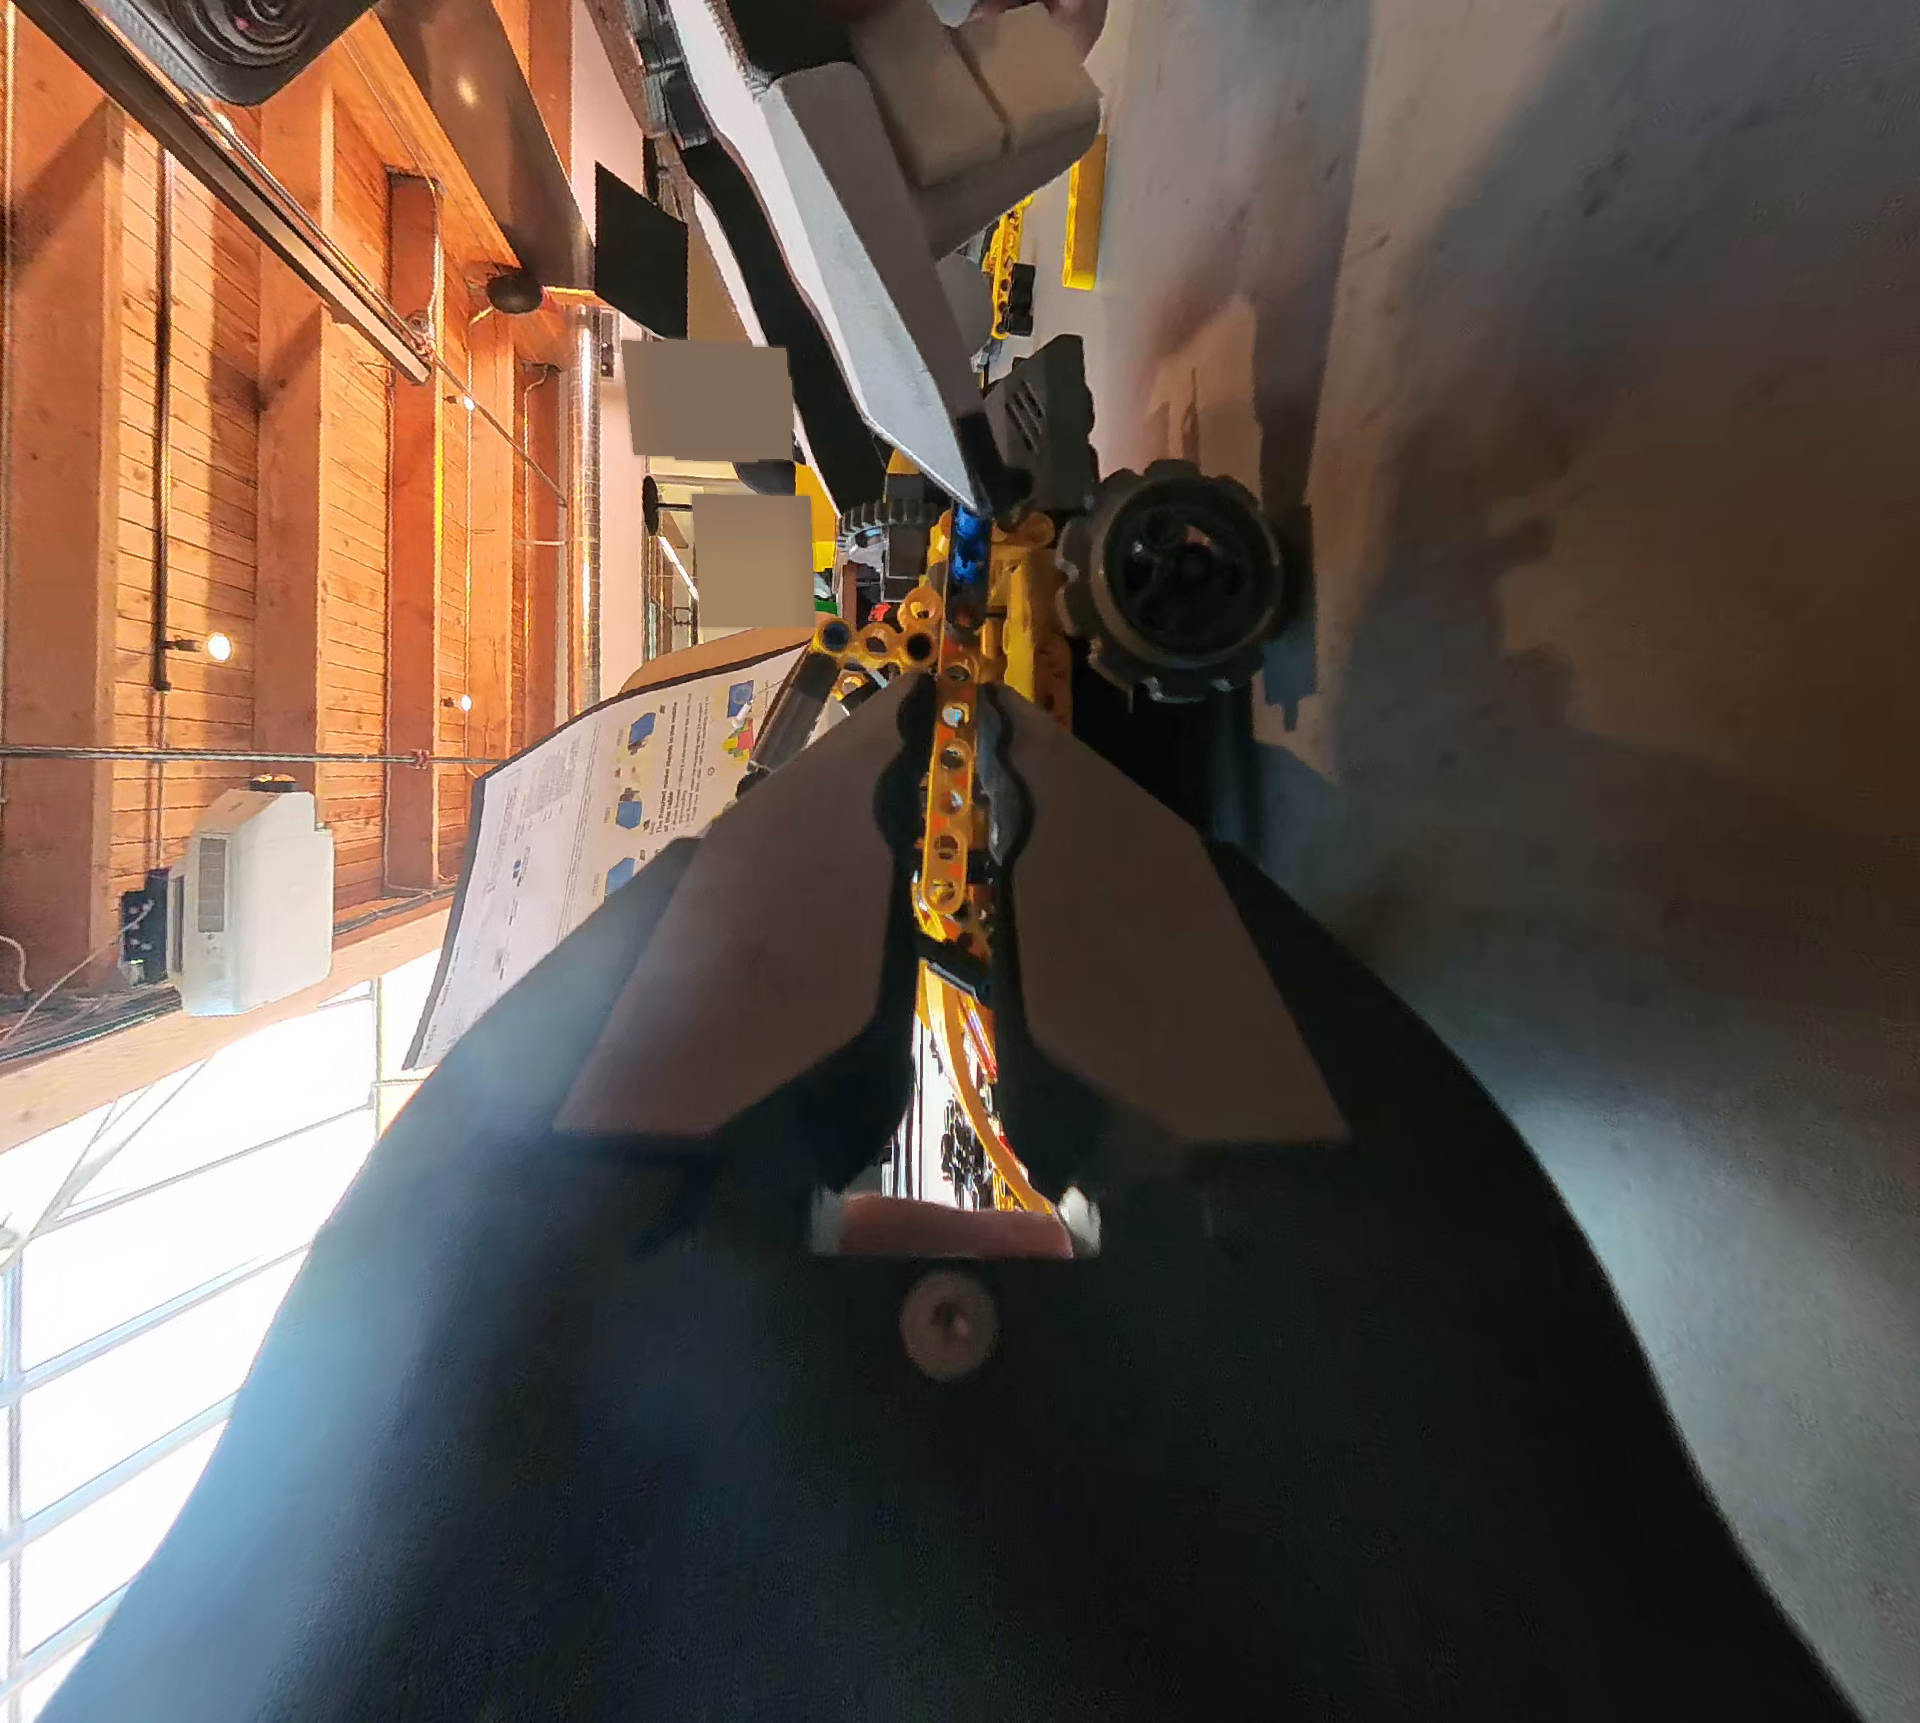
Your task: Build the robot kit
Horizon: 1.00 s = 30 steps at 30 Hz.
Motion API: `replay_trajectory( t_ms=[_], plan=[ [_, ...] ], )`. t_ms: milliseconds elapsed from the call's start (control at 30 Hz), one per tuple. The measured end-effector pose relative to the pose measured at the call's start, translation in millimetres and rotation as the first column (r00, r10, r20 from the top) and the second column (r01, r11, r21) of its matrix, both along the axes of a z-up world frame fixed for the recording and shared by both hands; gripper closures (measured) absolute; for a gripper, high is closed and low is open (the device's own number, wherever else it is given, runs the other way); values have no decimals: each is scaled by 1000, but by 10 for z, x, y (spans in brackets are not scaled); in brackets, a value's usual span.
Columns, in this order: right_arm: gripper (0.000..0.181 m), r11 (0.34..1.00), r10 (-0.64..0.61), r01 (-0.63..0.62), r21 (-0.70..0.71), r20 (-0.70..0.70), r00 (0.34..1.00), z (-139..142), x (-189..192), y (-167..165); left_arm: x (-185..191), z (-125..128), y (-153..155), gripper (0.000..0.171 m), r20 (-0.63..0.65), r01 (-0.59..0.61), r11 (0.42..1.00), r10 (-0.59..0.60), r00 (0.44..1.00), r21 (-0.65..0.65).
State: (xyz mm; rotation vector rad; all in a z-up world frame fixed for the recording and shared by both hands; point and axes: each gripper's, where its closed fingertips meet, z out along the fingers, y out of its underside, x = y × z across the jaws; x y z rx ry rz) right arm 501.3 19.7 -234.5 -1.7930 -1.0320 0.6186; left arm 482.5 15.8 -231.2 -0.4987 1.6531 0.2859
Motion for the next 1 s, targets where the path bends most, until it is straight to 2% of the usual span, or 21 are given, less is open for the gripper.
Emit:
replay_trajectory(
  t_ms=[433, 533, 600, 767, 833, 900, 1000],
  plan=[
    [114, 999, -8, 9, 33, -28, 1000, 64, 34, 27, -29, -1, 37, 168, 3, -14, 1000, 13, 1000, 10],
    [114, 998, 27, -24, 65, -42, 999, 114, 13, 47, -24, -2, 41, 168, 3, -15, 1000, 15, 1000, 7],
    [106, 999, 47, -46, 27, -21, 999, 52, 23, 96, -26, -2, 49, 168, 2, -19, 1000, 19, 1000, 14],
    [109, 988, 151, -151, 23, 7, 989, 67, -24, 125, -44, -2, 75, 168, 3, -33, 999, 33, 999, 18],
    [97, 988, 154, -155, 19, 30, 988, 64, -23, 189, -50, -1, 80, 169, 5, -35, 999, 34, 999, 10],
    [88, 986, 165, -164, -42, 19, 986, 41, -18, 241, -52, -1, 82, 169, 7, -37, 999, 36, 999, 9],
    [92, 971, 215, -215, -104, -18, 977, 9, -52, 212, -59, 0, 90, 169, 10, -41, 999, 41, 999, 2]
  ],
)
